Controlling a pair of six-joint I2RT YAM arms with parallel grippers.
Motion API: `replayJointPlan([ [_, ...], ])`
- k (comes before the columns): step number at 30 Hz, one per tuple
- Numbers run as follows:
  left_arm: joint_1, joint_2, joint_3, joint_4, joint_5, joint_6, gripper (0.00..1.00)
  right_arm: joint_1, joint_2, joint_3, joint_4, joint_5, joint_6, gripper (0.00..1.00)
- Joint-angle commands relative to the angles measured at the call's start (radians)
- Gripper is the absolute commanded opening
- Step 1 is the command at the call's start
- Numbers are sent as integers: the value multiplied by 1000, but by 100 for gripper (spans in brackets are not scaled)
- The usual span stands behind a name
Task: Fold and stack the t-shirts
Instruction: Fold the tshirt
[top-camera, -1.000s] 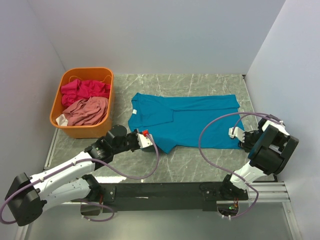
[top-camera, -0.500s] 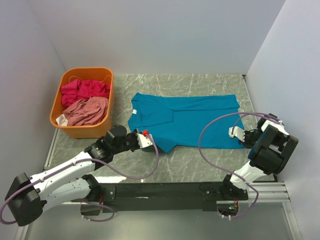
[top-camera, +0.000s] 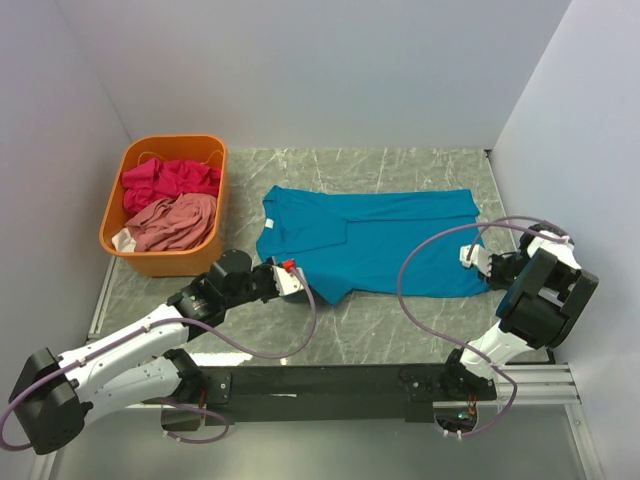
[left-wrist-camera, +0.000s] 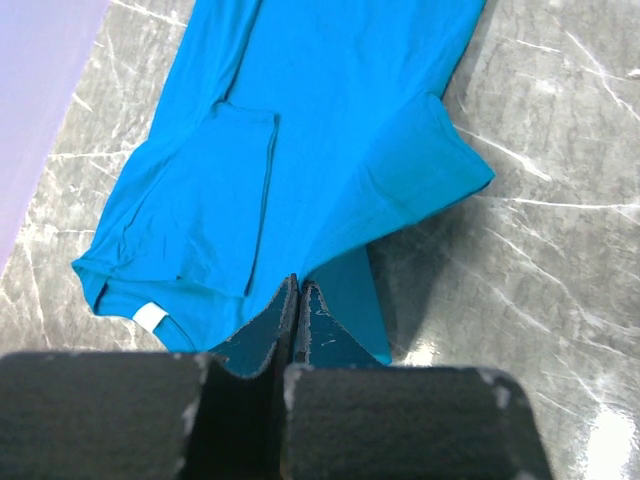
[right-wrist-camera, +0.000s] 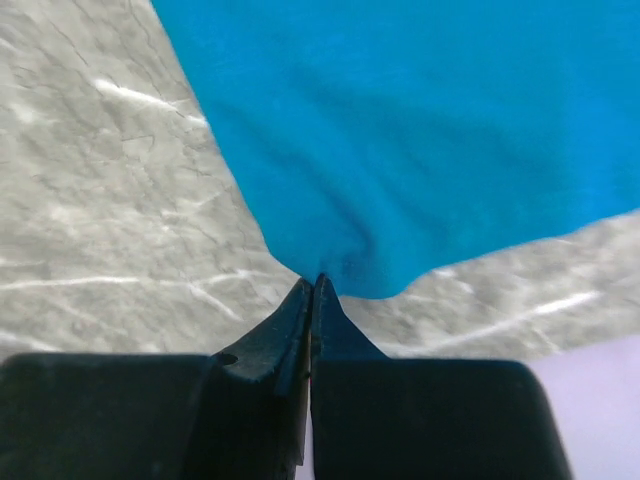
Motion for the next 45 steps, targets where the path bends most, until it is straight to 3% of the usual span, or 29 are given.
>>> replayJointPlan([
  [1, 12, -17, 1, 58, 9, 19, 0, 1, -25, 112, -153, -87, -34, 0],
  [28, 178, 175, 133, 144, 124, 57, 0, 27, 20, 278, -60, -284, 306, 0],
  [45, 232, 302, 219, 136, 184, 74, 1, 70, 44, 299, 212, -267, 639, 0],
])
